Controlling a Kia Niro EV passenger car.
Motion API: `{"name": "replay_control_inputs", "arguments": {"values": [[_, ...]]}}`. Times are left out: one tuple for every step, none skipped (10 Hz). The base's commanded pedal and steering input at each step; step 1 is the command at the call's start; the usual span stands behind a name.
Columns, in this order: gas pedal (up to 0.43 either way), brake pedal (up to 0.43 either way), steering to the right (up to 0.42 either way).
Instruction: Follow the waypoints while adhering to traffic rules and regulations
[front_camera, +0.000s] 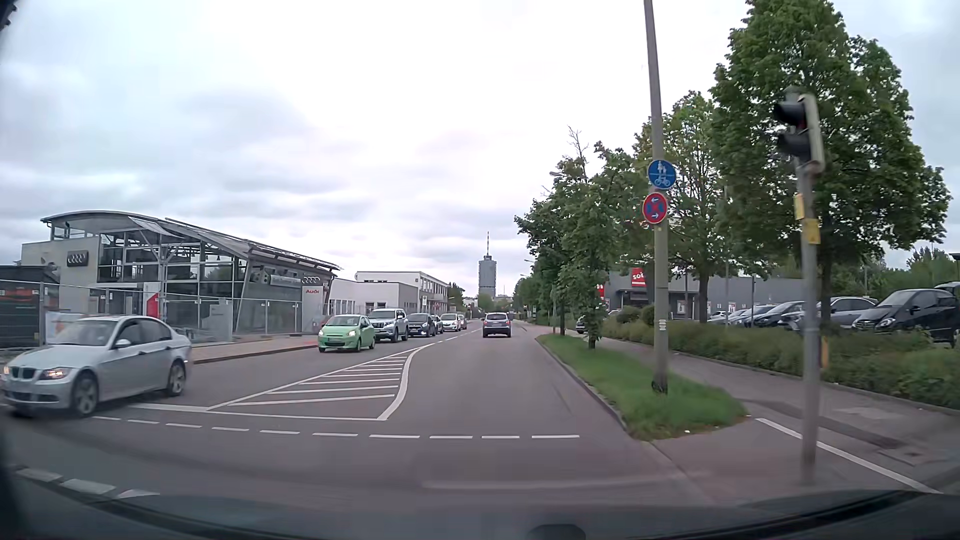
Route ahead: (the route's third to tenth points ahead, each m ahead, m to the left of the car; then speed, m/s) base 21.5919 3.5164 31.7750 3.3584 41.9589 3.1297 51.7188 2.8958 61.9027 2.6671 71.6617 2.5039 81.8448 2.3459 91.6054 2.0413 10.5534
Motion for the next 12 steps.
{"name": "replay_control_inputs", "arguments": {"values": [[0.370,0.000,-0.003],[0.350,0.000,-0.002],[0.339,0.000,-0.002],[0.339,0.000,-0.002],[0.331,0.000,-0.002],[0.311,0.000,-0.002],[0.287,0.000,-0.002],[0.280,0.000,-0.002],[0.260,0.000,-0.002],[0.228,0.000,-0.002],[0.209,0.000,-0.002],[0.209,0.000,-0.002]]}}
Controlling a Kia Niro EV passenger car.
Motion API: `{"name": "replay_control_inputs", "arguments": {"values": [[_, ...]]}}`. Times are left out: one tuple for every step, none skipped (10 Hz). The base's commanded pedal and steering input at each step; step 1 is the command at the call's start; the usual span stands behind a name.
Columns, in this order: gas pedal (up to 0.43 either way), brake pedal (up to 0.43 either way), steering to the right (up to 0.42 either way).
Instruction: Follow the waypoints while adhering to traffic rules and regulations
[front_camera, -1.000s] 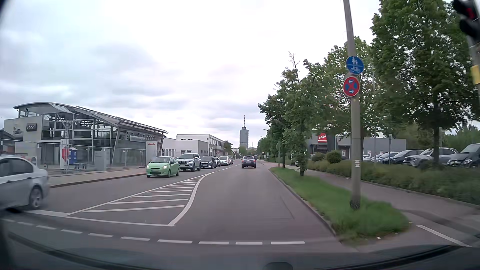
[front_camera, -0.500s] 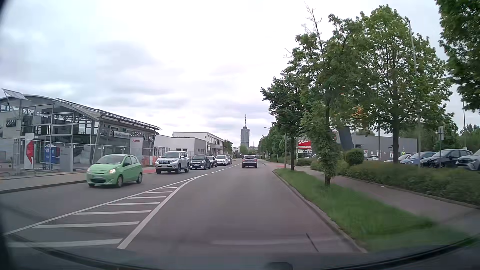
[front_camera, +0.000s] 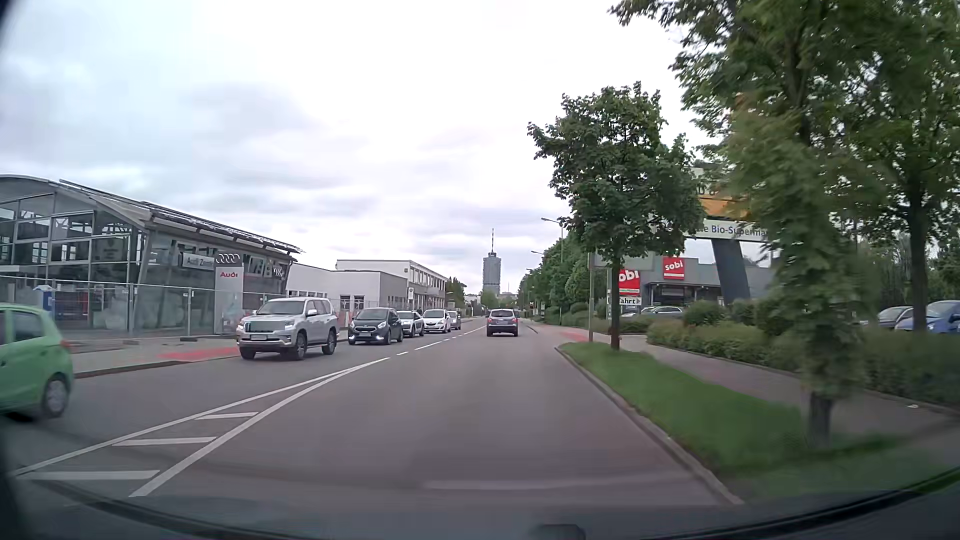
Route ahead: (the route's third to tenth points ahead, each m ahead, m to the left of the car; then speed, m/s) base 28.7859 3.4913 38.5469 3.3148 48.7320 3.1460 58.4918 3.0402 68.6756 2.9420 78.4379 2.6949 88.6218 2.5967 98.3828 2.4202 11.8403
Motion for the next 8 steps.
{"name": "replay_control_inputs", "arguments": {"values": [[0.197,0.000,-0.002],[0.197,0.000,-0.002],[0.189,0.000,-0.002],[0.189,0.000,-0.002],[0.189,0.000,-0.002],[0.189,0.000,-0.001],[0.177,0.000,-0.001],[0.177,0.000,-0.001]]}}
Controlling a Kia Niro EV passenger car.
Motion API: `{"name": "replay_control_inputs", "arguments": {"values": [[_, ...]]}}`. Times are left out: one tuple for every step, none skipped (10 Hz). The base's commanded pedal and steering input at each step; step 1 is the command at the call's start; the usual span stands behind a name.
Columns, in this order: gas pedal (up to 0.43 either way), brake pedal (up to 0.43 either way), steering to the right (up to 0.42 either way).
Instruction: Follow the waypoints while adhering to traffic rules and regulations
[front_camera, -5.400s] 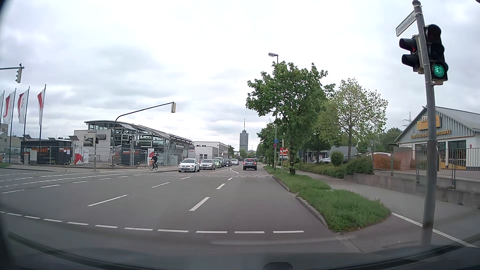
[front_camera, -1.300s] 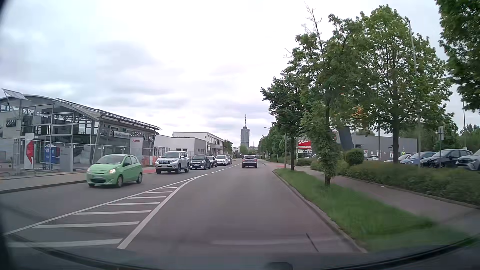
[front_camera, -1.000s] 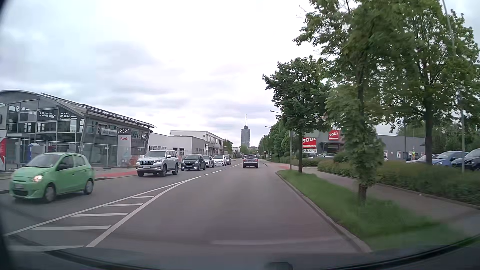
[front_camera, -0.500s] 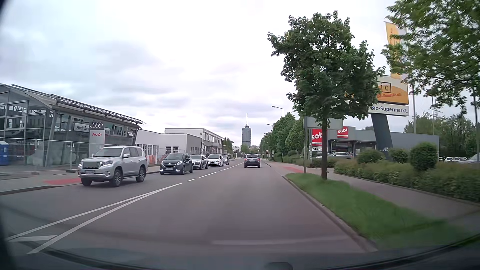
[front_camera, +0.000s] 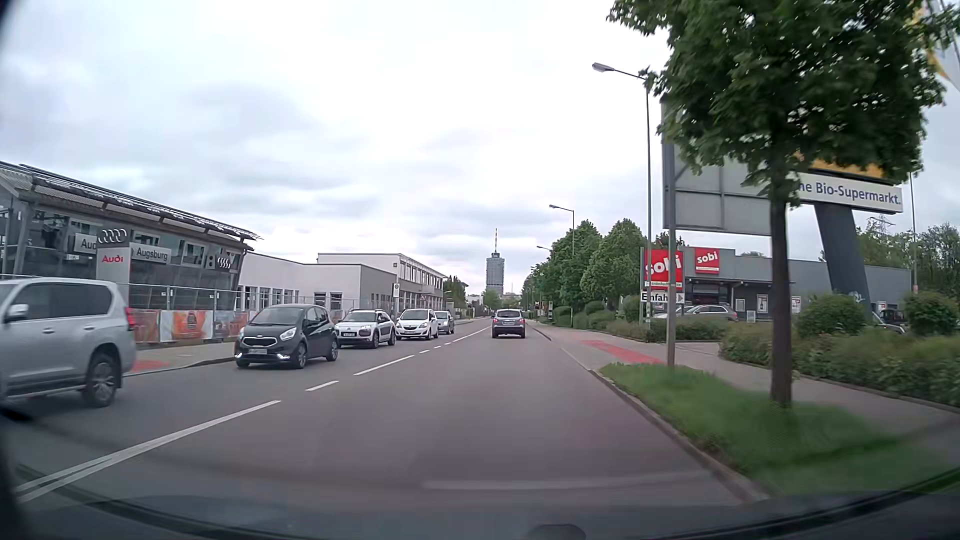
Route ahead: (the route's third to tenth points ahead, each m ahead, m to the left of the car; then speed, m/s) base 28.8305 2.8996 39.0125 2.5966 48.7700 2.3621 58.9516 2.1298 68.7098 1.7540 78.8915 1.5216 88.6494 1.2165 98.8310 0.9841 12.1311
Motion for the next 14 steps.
{"name": "replay_control_inputs", "arguments": {"values": [[0.169,0.000,-0.001],[0.169,0.000,-0.001],[0.130,0.000,-0.001],[0.020,0.000,-0.001],[0.020,0.000,-0.001],[0.020,0.000,-0.001],[0.059,0.000,-0.001],[0.098,0.000,-0.001],[0.098,0.000,-0.001],[0.098,0.000,0.000],[0.118,0.000,0.002],[0.130,0.000,0.003],[0.130,0.000,0.003],[0.138,0.000,0.003]]}}
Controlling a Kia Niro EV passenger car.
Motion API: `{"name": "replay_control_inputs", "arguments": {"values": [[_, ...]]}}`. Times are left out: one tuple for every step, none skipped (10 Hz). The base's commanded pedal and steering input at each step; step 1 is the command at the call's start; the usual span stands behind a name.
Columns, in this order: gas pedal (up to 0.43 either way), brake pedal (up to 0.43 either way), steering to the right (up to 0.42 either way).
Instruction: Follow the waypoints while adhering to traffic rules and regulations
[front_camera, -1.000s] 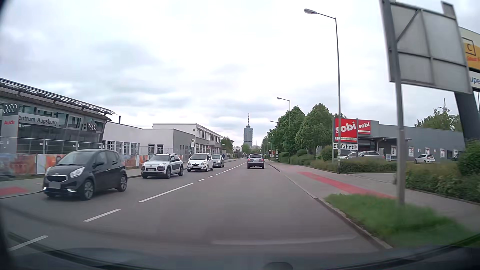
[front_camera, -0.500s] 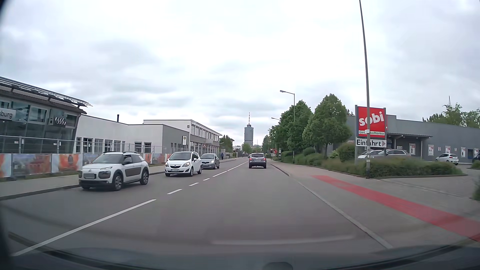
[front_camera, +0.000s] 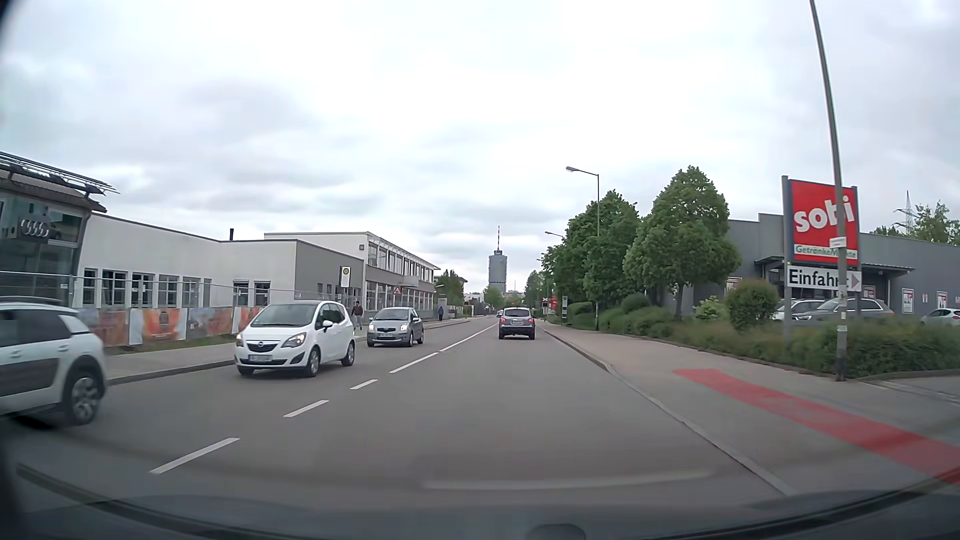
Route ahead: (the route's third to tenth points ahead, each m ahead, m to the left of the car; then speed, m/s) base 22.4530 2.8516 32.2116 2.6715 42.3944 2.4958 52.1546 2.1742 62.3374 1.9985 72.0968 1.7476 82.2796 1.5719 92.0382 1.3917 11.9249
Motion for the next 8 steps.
{"name": "replay_control_inputs", "arguments": {"values": [[0.150,0.000,0.003],[0.157,0.000,0.003],[0.169,0.000,0.003],[0.169,0.000,0.003],[0.169,0.000,0.003],[0.169,0.000,0.003],[0.169,0.000,0.003],[0.169,0.000,0.003]]}}
